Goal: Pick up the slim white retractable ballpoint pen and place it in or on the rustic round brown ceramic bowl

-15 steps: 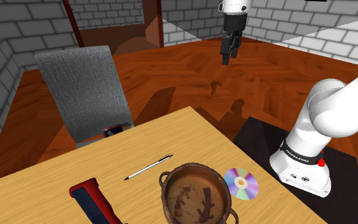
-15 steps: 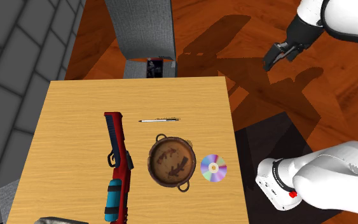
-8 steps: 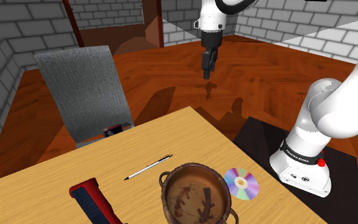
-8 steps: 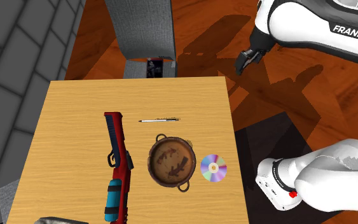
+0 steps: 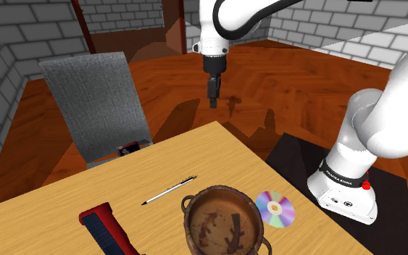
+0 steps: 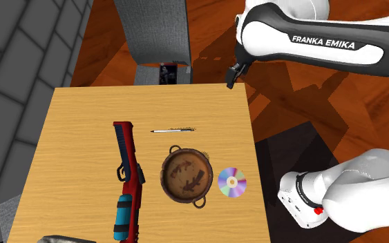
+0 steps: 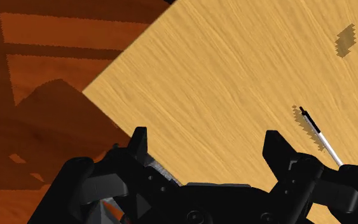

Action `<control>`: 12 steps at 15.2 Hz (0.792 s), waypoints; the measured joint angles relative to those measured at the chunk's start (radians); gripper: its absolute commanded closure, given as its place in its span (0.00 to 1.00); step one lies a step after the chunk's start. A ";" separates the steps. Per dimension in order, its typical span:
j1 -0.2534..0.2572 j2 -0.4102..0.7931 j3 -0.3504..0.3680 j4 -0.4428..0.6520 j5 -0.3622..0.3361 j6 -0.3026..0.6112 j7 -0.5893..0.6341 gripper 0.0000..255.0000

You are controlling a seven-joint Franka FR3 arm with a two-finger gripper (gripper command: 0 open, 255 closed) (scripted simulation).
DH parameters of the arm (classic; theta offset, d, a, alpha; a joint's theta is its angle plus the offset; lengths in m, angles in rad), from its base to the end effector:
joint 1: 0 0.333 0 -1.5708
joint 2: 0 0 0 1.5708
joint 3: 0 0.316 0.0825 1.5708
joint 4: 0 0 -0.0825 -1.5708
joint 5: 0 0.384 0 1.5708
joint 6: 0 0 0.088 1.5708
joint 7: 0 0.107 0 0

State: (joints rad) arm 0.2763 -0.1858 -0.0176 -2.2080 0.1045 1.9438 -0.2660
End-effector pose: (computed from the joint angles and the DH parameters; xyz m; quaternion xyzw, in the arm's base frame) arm 0.4659 0.1303 0.4523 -0.9690 -0.2388 0.0390 0.0496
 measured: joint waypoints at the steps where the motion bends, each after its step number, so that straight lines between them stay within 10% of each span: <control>1: 0.011 0.025 0.007 0.012 0.010 0.012 -0.016 0.00; 12: 0.110 0.291 0.098 0.172 0.091 0.105 -0.190 0.00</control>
State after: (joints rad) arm 0.3866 0.1052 0.0799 -2.0356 0.1950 2.0492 -0.4561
